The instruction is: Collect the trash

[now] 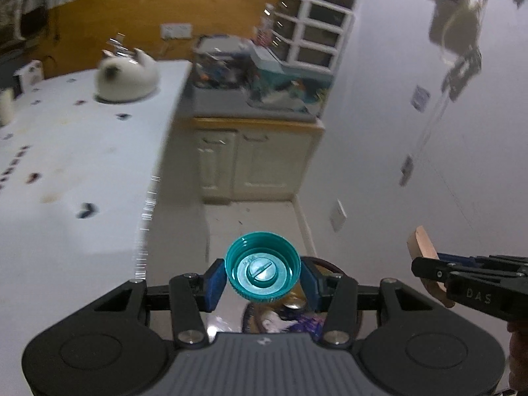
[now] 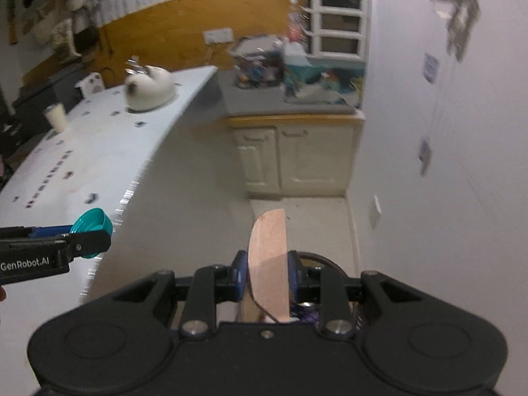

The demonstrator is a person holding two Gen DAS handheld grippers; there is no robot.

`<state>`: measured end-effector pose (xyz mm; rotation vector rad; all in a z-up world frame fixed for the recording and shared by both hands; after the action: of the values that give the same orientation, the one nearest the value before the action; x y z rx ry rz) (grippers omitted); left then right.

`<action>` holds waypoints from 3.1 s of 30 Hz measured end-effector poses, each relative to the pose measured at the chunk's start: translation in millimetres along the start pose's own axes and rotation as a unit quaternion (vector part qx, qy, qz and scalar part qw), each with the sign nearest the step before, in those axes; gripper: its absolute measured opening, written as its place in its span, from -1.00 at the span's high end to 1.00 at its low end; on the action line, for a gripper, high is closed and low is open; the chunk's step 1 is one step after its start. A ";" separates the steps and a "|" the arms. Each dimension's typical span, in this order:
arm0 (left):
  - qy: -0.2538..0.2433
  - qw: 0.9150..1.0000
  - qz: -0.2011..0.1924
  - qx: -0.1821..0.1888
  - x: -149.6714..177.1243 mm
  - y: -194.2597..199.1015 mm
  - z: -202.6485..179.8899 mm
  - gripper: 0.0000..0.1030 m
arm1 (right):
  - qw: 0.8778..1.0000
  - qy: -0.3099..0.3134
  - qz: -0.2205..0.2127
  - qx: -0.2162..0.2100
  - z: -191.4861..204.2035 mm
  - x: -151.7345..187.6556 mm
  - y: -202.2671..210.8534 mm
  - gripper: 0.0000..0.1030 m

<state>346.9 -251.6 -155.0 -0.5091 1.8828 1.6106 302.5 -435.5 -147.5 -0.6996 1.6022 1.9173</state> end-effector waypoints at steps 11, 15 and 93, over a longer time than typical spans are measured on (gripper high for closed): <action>-0.034 0.993 0.107 0.037 8.7 -119.2 -49.3 0.04 | 0.993 -0.089 0.059 0.056 -97.7 33.7 -62.9 0.50; -0.035 0.985 0.161 0.051 26.5 -165.8 -60.0 0.04 | 0.986 -0.131 0.080 0.062 -122.3 49.6 -89.2 0.50; -0.014 0.991 0.135 0.001 -16.4 -81.6 -15.9 -1.00 | 0.991 -0.113 0.074 -0.003 -102.7 6.4 -67.4 -1.00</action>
<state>408.0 -284.2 -203.8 -0.2362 2.0000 1.7746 349.6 -526.4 -215.8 -0.3585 1.5427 2.0268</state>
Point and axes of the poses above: each gripper's, at about its wrist camera, not at the fingertips, and y roughly against the way its jaws point, z to its left, x to its underside, the point moved 4 cm from there along -y, roughly the way its jaws point, and after that the axes turned 6 degrees about -x, right-handed, at the moved point
